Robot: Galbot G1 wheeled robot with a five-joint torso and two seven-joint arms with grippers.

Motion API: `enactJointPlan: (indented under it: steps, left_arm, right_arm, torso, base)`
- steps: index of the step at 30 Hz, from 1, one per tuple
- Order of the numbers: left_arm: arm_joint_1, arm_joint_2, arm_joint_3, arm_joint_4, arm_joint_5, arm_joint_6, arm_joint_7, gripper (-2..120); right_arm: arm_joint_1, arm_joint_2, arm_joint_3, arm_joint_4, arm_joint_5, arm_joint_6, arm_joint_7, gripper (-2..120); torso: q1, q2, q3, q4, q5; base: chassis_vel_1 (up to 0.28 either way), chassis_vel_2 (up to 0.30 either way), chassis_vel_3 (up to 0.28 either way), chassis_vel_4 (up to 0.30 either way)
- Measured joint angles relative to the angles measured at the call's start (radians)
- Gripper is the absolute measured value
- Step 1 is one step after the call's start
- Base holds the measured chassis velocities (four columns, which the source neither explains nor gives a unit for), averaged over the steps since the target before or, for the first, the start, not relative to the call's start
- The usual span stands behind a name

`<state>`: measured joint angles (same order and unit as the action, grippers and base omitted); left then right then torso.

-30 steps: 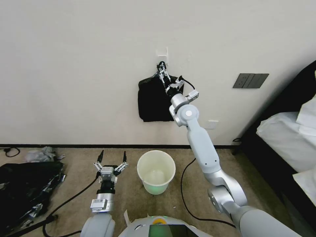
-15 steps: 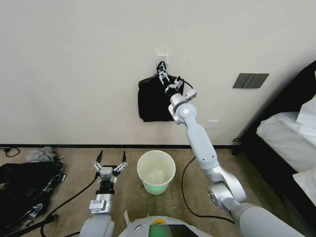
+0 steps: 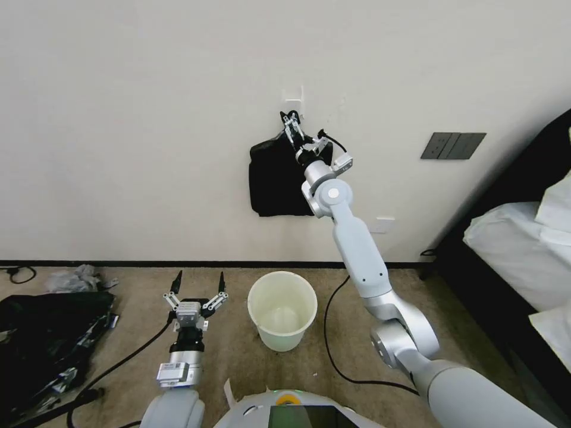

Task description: Place a trash bag onto the trash bin.

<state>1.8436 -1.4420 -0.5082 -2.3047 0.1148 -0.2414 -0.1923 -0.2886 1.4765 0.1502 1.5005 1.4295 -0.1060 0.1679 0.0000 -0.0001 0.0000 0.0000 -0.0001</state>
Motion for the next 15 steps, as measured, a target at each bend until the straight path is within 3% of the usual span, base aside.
enactJointPlan:
  steps: [11,15]
  left_arm:
    - [0.016,-0.011,-0.002,-0.013,0.000,0.000,-0.001,100]
    - [0.017,-0.015,-0.003,-0.015,0.001,0.000,-0.001,100]
  right_arm:
    - [0.008,0.007,0.007,-0.019,0.008,0.000,-0.015,96]
    - [0.009,0.001,0.007,-0.021,0.013,0.000,-0.020,78]
  torso:
    - [0.000,0.000,0.000,-0.0001,0.0000]
    - [0.000,0.000,0.000,-0.0001,0.0001]
  base:
    - [0.000,0.000,0.000,0.000]
    - [0.000,0.000,0.000,0.000]
